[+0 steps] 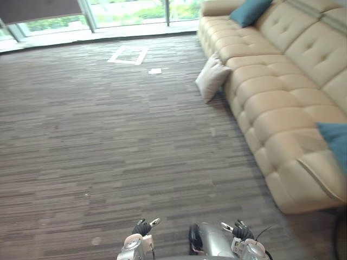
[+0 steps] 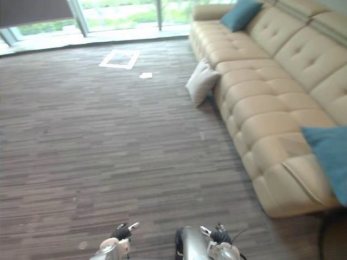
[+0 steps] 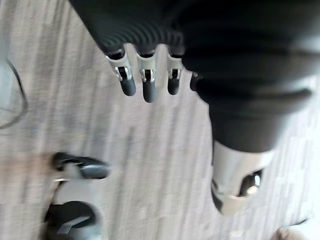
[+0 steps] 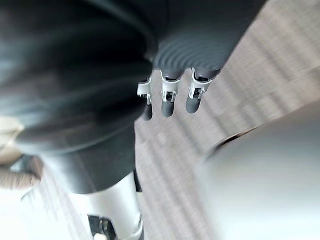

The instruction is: Pick up cushions and gather them together orderly.

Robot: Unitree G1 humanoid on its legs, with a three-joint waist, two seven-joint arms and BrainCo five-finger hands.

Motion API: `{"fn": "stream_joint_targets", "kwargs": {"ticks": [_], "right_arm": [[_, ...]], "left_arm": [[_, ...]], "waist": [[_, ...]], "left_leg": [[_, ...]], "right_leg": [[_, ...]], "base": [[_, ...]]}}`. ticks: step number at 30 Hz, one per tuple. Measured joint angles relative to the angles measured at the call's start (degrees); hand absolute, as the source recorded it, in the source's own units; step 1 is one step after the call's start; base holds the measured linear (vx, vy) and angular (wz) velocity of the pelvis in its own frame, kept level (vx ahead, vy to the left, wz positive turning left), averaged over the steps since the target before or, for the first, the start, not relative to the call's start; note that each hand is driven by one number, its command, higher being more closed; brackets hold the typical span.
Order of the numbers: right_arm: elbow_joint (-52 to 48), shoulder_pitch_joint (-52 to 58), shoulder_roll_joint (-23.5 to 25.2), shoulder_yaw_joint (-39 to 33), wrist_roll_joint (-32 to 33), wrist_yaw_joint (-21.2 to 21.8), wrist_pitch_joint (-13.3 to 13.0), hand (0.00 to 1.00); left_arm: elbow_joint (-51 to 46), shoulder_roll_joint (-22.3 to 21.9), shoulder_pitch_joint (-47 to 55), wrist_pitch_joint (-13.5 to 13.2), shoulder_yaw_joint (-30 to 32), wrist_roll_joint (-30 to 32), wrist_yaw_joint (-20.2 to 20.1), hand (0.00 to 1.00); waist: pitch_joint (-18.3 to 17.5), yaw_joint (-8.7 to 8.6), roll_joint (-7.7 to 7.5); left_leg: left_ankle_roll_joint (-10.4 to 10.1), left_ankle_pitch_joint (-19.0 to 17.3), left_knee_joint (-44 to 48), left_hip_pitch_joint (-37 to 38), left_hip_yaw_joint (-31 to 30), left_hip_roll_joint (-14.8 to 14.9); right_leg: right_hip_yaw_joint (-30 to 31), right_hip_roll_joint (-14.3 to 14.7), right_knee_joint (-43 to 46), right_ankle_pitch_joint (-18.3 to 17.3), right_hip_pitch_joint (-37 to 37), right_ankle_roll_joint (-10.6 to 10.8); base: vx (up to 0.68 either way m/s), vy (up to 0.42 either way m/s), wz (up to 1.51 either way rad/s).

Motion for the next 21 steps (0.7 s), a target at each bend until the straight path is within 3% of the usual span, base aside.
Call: {"fn": "stream_joint_targets", "kwargs": {"ticks": [2, 4, 6, 7, 8, 9, 10, 11, 12, 14, 15, 16, 17, 18, 19, 21], "right_arm": [[1.3, -0.8, 1.5, 1.4, 0.1, -0.1, 0.2, 0.0], [1.4, -1.4, 2.1, 2.7, 0.2, -0.1, 0.3, 0.0], [1.4, -1.1, 3.6, 3.2, 0.2, -0.1, 0.8, 0.0], [1.4, -1.0, 3.6, 3.0, 0.1, -0.1, 0.9, 0.0], [1.4, -0.9, 3.6, 2.5, 0.0, -0.2, 0.8, 0.0], [1.4, -0.6, 3.5, 2.6, 0.0, -0.2, 0.8, 0.0], [1.5, -0.4, 3.6, 2.6, 0.0, -0.2, 0.8, 0.0], [1.6, 0.2, 4.2, 2.6, -0.1, -0.2, 0.9, 0.0], [1.5, 0.6, 4.5, 2.4, -0.1, -0.2, 0.9, 0.0], [1.5, 2.0, 5.7, 2.2, -0.3, 0.0, 0.9, 0.0], [1.5, 2.3, 5.6, 2.2, -0.4, 0.0, 0.9, 0.0], [1.2, 2.9, 5.0, 2.3, -0.8, 0.1, 0.8, 0.0], [0.2, 2.7, 4.1, 2.6, -1.3, 0.2, 0.5, 0.0], [-0.4, 2.8, 3.9, 2.6, -1.4, 0.2, 0.3, 0.0], [-1.6, 3.0, 3.3, 2.6, -1.7, 0.2, -0.1, 0.0], [-2.5, 2.7, 3.1, 2.6, -1.8, 0.2, -0.6, 0.0]], "left_arm": [[-1.9, 0.8, 0.3, -0.6, -0.5, 0.0, 0.0, 0.0], [-3.7, 1.1, 0.6, -0.9, -1.1, 0.0, 0.0, 0.0], [-5.1, 1.0, 1.1, -1.1, -0.9, -0.1, 0.0, 0.0], [-5.3, 1.0, 1.1, -1.1, -0.8, -0.1, 0.0, 0.0], [-5.7, 0.9, 1.4, -1.2, -0.5, -0.2, 0.1, 0.0], [-5.9, 0.7, 1.6, -1.4, -0.5, -0.4, 0.1, 0.0], [-6.0, 0.5, 1.6, -1.5, -0.5, -0.7, 0.1, 0.0], [-5.7, 1.7, 1.5, -1.6, -0.5, -0.7, 0.1, 0.0], [-5.6, 2.0, 1.4, -1.6, -0.6, -0.7, 0.1, 0.0], [-5.6, 2.6, 1.4, -1.5, -0.6, -0.7, 0.1, 0.0], [-5.5, 2.7, 1.3, -1.5, -0.6, -0.7, 0.1, 0.0], [-4.7, 2.8, 1.0, -1.3, -0.6, -0.8, 0.2, 0.0], [-2.7, 2.5, 0.3, -0.8, -0.9, -1.1, 0.2, 0.0], [-2.2, 2.3, -0.1, -0.8, -1.2, -1.2, 0.2, 0.0], [-1.2, 1.8, -0.4, -0.6, -2.3, -1.3, 0.4, 0.0], [-0.4, 1.4, -0.9, -0.4, -3.4, -1.8, 0.4, 0.0]], "waist": [[-0.1, 1.45, -1.53], [-0.3, 2.38, -1.78], [-0.2, 2.42, -2.06], [-0.3, 2.51, -2.18], [-0.7, 2.89, -2.75], [-1.1, 3.26, -2.85], [-1.3, 3.53, -3.13], [-3.3, 3.88, -5.35], [-3.9, 3.61, -6.47], [-4.1, 3.83, -9.24], [-4.0, 3.75, -9.52], [-3.6, 3.58, -9.53], [-3.1, 2.9, -8.78], [-2.7, 2.53, -8.03], [-2.5, 2.23, -6.7], [-2.2, 1.4, -6.76]], "left_leg": [[2.7, -3.4, -0.5, -6.9, 3.9, 1.4], [3.5, -5.1, -8.3, -12.6, 8.0, 3.7], [3.7, -5.5, -29.7, -15.7, 11.8, 3.3], [3.2, -5.1, -34.2, -15.5, 12.0, 2.9], [2.2, -2.6, -45.3, -15.4, 12.2, 0.9], [2.7, 0.5, -50.2, -15.9, 12.0, 0.0], [3.8, 3.6, -49.5, -15.8, 11.8, -0.2], [7.6, 6.7, -48.7, -15.5, 12.7, -2.5], [8.5, 6.0, -48.0, -15.4, 13.5, -3.2], [9.4, -0.4, -45.7, -10.8, 15.3, -6.4], [9.7, -1.4, -45.8, -9.3, 15.4, -7.1], [9.8, -4.3, -46.3, -5.1, 15.3, -8.6], [10.0, -6.9, -47.2, -0.3, 14.9, -9.1], [10.0, -7.6, -47.9, 1.3, 14.8, -9.1], [9.9, -9.1, -50.9, 6.2, 14.3, -9.1], [10.4, -11.1, -54.9, 12.2, 12.1, -9.5]], "right_leg": [[2.1, -0.4, -6.0, -0.7, 6.7, 0.0], [3.8, -0.6, -9.8, -2.3, 10.9, 1.1], [6.2, -1.7, -12.0, -4.8, 15.6, 3.0], [6.5, -2.1, -12.7, -5.2, 16.5, 3.6], [7.9, -3.4, -14.7, -6.4, 19.1, 5.5], [9.6, -4.2, -15.3, -7.3, 20.6, 7.1], [10.6, -4.7, -15.0, -7.6, 21.0, 7.7], [12.5, -7.6, -12.9, -7.9, 20.9, 8.8], [12.8, -9.0, -11.2, -7.6, 20.0, 9.7], [16.6, -11.1, 7.6, -1.9, 13.9, 15.4], [17.3, -11.0, 12.6, 0.2, 12.3, 15.9], [19.0, -10.7, 29.1, 5.4, 5.5, 17.4], [18.8, -9.1, 39.8, 4.4, -0.1, 16.6], [18.2, -8.4, 41.7, 3.1, -2.0, 16.0], [15.0, -6.9, 43.8, -0.8, -8.4, 14.7], [6.4, -6.1, 35.5, -4.3, -16.7, 11.4]], "base": [[0.51, -0.046, -0.61], [0.49, -0.004, -0.6], [0.64, 0.115, -0.42], [0.65, 0.18, -0.46], [0.54, 0.21, -0.62], [0.68, 0.281, -0.72], [0.89, 0.418, -0.7], [0.62, 0.302, -0.39], [0.76, 0.376, -0.36], [0.76, 0.426, -0.21], [0.76, 0.425, -0.19], [0.56, 0.282, -0.09], [0.52, 0.255, -0.1], [0.49, 0.233, -0.03], [0.47, 0.199, 0.06], [0.49, 0.158, 0.36]]}}
